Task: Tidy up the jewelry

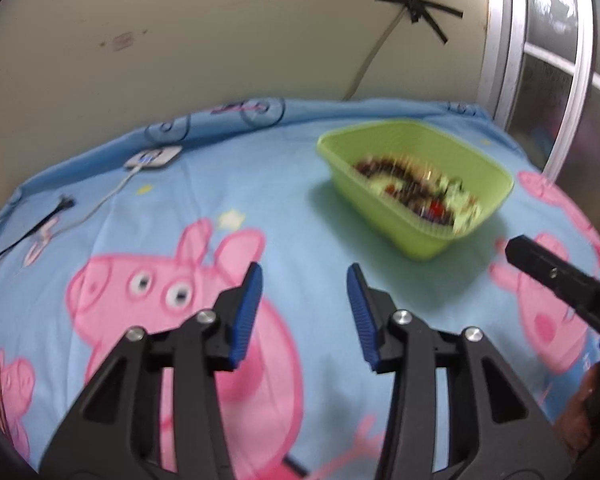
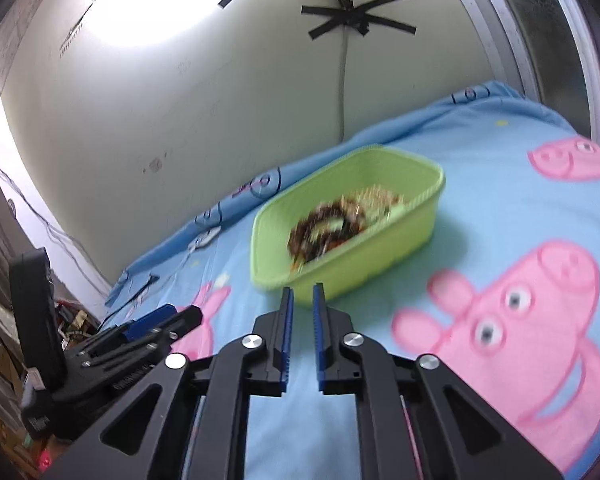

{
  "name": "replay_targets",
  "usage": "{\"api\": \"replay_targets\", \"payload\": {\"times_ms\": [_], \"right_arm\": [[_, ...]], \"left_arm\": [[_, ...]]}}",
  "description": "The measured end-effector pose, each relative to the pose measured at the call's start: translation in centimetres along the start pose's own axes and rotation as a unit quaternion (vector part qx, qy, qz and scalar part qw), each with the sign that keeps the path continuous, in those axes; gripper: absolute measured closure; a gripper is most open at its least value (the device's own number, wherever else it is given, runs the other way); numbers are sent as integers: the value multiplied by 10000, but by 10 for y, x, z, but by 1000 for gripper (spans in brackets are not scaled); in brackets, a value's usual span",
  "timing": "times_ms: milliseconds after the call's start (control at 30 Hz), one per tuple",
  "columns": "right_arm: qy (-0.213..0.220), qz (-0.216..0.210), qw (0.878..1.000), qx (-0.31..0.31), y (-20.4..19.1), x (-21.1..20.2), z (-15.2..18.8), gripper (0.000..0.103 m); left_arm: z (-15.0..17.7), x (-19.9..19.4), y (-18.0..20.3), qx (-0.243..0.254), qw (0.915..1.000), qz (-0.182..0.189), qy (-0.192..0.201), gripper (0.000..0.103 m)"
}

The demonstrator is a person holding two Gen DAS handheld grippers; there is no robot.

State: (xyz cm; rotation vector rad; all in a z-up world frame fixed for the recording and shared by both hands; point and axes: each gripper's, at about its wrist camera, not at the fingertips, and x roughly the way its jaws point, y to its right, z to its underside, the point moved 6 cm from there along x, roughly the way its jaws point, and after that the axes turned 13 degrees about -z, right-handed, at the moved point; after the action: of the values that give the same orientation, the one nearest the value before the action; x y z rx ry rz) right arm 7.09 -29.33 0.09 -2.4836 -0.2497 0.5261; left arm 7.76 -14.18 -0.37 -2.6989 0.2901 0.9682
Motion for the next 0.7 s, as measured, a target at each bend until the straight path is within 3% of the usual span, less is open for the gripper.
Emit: {"api": "replay_targets", "payload": {"times_ms": [33,100,167,433,700], "right_arm": [[-42,13,10000,24,-4,-1,7,99],[-75,56,9999,47,-9,-6,21,81],[-109,137,9998,17,-13,-10,34,77],[-198,249,9995,-58,-22,-16,53,74],[-128,165,9995,225,-12,-18,52,73]], "left_arm": [[7,-1,-1,-25,10000,-14,-25,53],[22,-5,-2,-78,9999,-70,-15,45],[31,-11,-3,-103,9997,-200,86,40],[37,-42,-12,-254,9956,-629,639,25],[37,-40,-13,-253,9946,-825,582,24]]}}
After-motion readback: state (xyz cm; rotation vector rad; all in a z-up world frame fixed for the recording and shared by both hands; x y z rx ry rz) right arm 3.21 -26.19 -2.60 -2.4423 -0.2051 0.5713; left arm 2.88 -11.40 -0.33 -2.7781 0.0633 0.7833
